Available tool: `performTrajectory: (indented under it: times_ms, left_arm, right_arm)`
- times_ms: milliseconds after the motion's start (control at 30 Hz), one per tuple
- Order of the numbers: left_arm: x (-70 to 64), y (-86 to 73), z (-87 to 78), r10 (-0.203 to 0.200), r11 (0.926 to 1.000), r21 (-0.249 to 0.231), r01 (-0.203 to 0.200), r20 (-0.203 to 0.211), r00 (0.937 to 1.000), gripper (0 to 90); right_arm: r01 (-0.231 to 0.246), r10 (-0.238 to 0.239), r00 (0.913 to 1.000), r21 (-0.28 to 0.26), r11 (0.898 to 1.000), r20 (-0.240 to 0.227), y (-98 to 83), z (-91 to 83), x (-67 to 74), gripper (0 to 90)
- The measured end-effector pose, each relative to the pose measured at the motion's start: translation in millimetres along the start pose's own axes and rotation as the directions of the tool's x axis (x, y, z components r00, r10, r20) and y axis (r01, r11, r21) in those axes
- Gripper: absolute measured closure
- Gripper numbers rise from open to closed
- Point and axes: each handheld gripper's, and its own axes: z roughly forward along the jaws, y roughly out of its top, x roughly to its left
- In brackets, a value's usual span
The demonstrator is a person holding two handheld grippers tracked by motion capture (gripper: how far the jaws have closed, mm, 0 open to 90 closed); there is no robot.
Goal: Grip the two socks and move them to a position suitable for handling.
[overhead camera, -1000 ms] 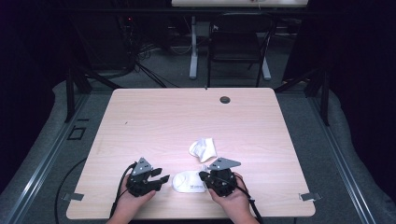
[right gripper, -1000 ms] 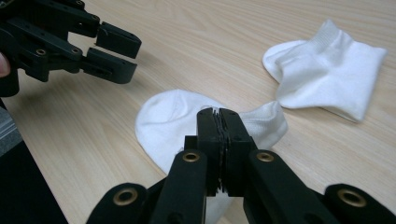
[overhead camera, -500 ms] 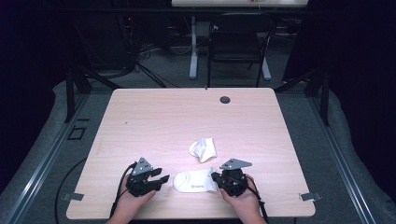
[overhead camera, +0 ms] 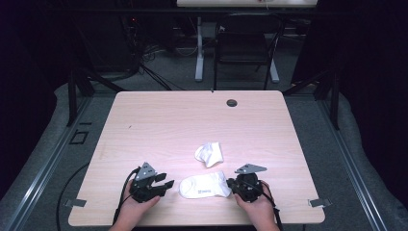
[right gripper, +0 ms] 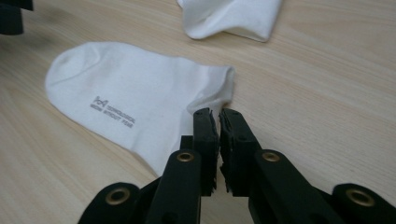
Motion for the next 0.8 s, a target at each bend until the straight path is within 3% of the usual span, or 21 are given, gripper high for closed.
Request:
performTrajectory:
  times_ms: [233,267,400,433,633,700,800]
  left_arm:
    - [0.7,-0.1,0.0,-0.004,1.0000,-0.005,0.004,0.000,1.0000,54.5]
    - [0.4,-0.1,0.3,-0.002,1.0000,-0.004,0.002,0.003,1.0000,54.4]
    - [-1.3,-0.2,1.7,0.001,1.0000,-0.002,-0.001,0.006,1.0000,54.5]
    - [-1.6,0.0,1.8,0.005,1.0000,0.004,-0.005,0.008,1.0000,54.5]
    - [-6.6,-0.7,4.4,0.011,0.9999,0.011,-0.012,0.022,0.9997,54.3]
    - [-8.1,-0.9,5.5,0.014,0.9998,0.012,-0.014,0.029,0.9995,54.2]
    - [-10.5,-0.6,7.8,0.014,0.9998,0.014,-0.015,0.040,0.9991,54.2]
  right_arm:
    - [0.008,-0.005,0.9986,-0.061,0.998,0.053,2.2,-2.2,-0.6,75.5]
    - [0.026,-0.020,0.9980,-0.097,0.995,0.059,4.0,-5.4,0.5,73.8]
    - [0.057,-0.056,0.9983,-0.126,0.990,0.013,5.9,-6.2,4.8,73.5]
    - [0.082,-0.084,0.9963,-0.116,0.990,-0.016,6.5,-1.5,10.2,73.5]
    - [0.118,-0.120,0.9923,-0.062,0.991,-0.029,6.2,17.8,15.2,71.6]
    - [0.115,-0.115,0.9932,-0.041,0.993,-0.018,5.7,22.8,12.8,70.9]
    - [0.073,-0.073,0.9972,-0.023,0.997,-0.011,3.2,24.9,6.9,70.1]
